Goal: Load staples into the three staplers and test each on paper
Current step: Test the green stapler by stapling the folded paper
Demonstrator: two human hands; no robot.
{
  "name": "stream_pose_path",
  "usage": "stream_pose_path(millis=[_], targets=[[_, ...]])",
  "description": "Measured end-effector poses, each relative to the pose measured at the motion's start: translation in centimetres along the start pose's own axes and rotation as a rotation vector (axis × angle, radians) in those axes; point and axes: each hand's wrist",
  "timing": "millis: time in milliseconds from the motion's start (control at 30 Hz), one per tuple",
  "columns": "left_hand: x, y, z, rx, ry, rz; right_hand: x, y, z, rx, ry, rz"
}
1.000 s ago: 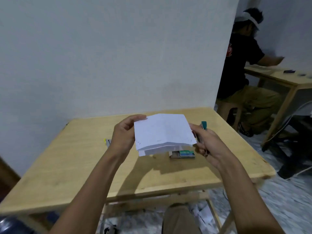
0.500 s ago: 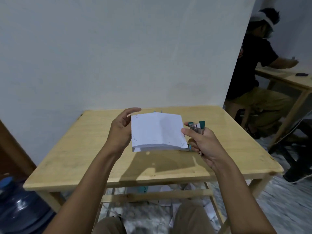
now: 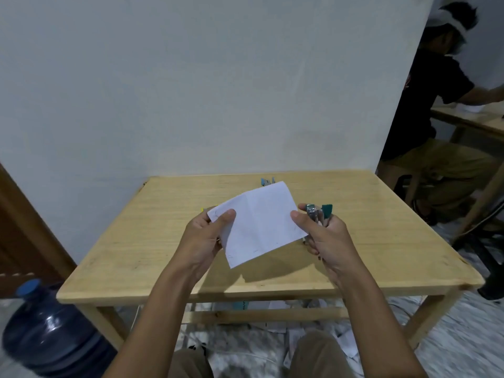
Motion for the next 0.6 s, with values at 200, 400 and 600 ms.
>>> stream_pose_path(millis=[200,400,600], targets=[[-0.3,0.3,0.7,0.011,-0.084,-0.012,0.5,-0.4,0.5,0.037,0.010,-0.015],[1.3,-1.4,-1.8,-0.022,-0.579,-0.175,1.3,-0.8,1.3,0.036,0.290,0.128],[4.3,-2.5,-3.4,-0.069,-0.474,-0.138,2.7,-1.2,1.9,0.031,0.291,0.131]])
Point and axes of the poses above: each hand's wrist, its own y-axis towards the middle knuckle, its own x-axis out of the palm, z = x × y, and after that the axes turned 7 degrees about y, right-handed
